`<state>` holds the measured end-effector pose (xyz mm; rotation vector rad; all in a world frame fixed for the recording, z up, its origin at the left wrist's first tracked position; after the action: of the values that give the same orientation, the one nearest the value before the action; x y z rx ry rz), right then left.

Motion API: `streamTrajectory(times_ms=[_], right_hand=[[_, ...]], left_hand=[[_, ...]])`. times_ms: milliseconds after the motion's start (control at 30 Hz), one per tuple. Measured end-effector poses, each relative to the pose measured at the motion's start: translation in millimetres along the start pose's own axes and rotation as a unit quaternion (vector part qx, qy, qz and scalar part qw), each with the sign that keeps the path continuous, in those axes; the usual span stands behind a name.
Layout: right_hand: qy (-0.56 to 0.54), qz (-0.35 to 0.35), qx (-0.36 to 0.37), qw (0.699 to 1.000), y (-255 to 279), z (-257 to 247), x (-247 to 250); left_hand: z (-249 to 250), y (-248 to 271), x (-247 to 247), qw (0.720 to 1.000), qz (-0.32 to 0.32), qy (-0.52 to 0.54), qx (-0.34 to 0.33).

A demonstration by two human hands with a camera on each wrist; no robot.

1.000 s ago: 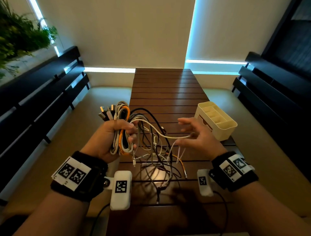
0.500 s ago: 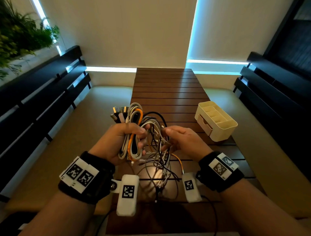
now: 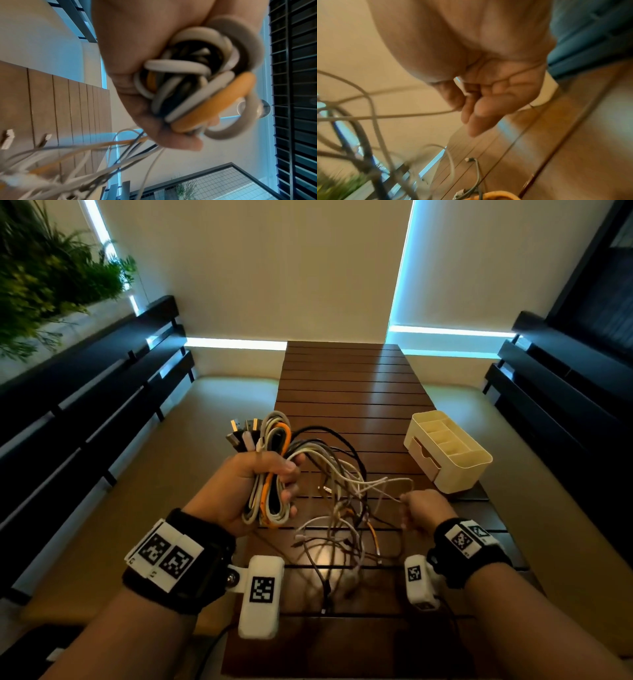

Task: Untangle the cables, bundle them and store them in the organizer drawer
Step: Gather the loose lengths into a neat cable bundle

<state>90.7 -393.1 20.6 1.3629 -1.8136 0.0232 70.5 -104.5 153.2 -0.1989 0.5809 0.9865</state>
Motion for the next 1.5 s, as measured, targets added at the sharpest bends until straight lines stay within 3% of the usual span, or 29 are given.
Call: streamTrajectory(times_ms=[67,133,200,267,400,600,667,800,933,1200,1333,1400,1500], right_hand=[[-0.015,0.020,-0.031,0.999,-12.0,10.3,4.1],[0.048,0.034,-0.053,0.997,-17.9,14.2,8.1],[0.106,0.048,-0.059,0.991,-21.4,18.0,9.1],[0.095,0.034,-0.040,0.994,-15.4,13.4,6.2],[0.066,-0.040,0.084,0.993,11.0,-22.3,-5.6],[0.044,0.011,0.314,0.948,61.5,-87.1,-0.5],[0.054,-0.003,0.355,0.933,72.9,-101.4,-8.0],[0.146,-0.068,0.306,0.938,66.1,-98.4,-33.1],[0.167,-0.050,0.259,0.950,51.3,-79.2,-32.9],[0.111,-0.115,0.262,0.952,60.6,-73.4,-38.3],[0.033,-0.168,0.246,0.954,67.3,-69.1,-37.7],[0.012,-0.156,0.245,0.957,66.6,-66.2,-31.6],[0.027,-0.038,0.220,0.974,45.1,-54.9,-11.2]], left_hand=[[-4.9,-1.0,-0.4,1.000,0.011,-0.005,-0.005],[-6.4,-2.5,-0.8,1.000,0.021,-0.005,-0.010],[-2.9,-3.6,1.2,0.999,0.030,-0.006,-0.016],[2.6,-3.4,6.9,0.999,0.043,-0.012,-0.021],[5.9,-2.2,10.8,0.998,0.049,-0.011,-0.023],[3.1,0.3,2.7,0.999,0.026,-0.017,-0.015],[3.2,1.3,0.7,0.999,0.021,-0.020,-0.016],[3.4,2.7,0.8,1.000,0.017,-0.022,-0.014],[5.7,6.1,6.2,1.000,0.007,-0.010,-0.015],[4.0,3.9,4.6,1.000,0.001,0.000,-0.015],[5.4,3.2,3.5,1.000,0.005,0.000,-0.016],[5.2,3.9,4.0,1.000,0.003,0.008,-0.015],[4.5,5.7,5.4,1.000,0.007,0.005,-0.017]])
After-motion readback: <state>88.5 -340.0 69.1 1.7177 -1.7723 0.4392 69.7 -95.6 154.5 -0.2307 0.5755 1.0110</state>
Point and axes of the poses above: each hand's wrist, its own y-axis away from the middle knuckle, its own x-axis out of the back of the hand, z = x × y, the point moved 7 cm from there along -y, towards the middle knuckle, and after that the axes turned 6 degrees about -x, right-handed, at the moved point
